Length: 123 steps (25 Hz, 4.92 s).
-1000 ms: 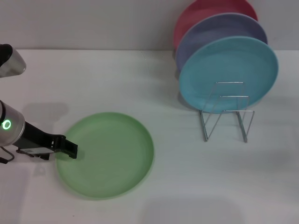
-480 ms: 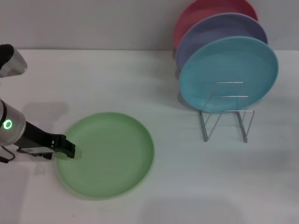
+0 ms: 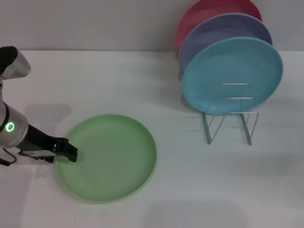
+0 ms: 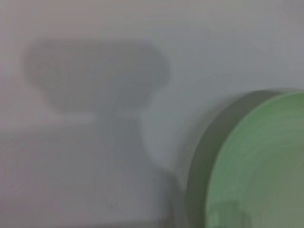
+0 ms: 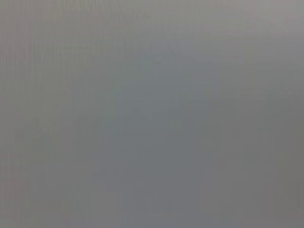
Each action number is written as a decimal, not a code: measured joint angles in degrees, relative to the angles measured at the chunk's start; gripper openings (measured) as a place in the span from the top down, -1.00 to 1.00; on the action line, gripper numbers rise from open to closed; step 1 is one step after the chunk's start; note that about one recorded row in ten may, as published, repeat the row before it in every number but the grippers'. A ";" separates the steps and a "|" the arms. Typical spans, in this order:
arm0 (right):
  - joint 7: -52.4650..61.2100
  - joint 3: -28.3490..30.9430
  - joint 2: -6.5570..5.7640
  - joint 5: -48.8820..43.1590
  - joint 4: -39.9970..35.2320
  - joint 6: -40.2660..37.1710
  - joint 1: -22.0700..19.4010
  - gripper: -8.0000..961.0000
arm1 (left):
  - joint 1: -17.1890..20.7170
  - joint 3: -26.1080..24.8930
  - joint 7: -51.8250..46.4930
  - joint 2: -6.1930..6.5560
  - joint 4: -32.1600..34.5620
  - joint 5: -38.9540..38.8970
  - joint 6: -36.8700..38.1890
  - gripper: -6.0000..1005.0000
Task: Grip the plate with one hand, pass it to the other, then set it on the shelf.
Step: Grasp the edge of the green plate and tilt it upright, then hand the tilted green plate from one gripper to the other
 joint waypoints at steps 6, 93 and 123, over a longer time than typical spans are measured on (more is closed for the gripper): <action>0.00 0.00 0.00 0.00 0.00 -0.11 -0.10 -0.40 | -0.25 1.33 -0.03 -0.09 -0.01 1.99 -0.01 0.06; -0.65 0.09 0.00 0.45 -0.09 0.27 -0.66 -0.40 | -1.86 -5.79 10.25 -0.02 -1.48 -3.88 11.74 0.92; -4.95 0.18 -0.13 0.45 1.66 10.94 1.50 -0.40 | 15.98 19.83 31.58 0.04 -4.44 -28.25 85.29 0.92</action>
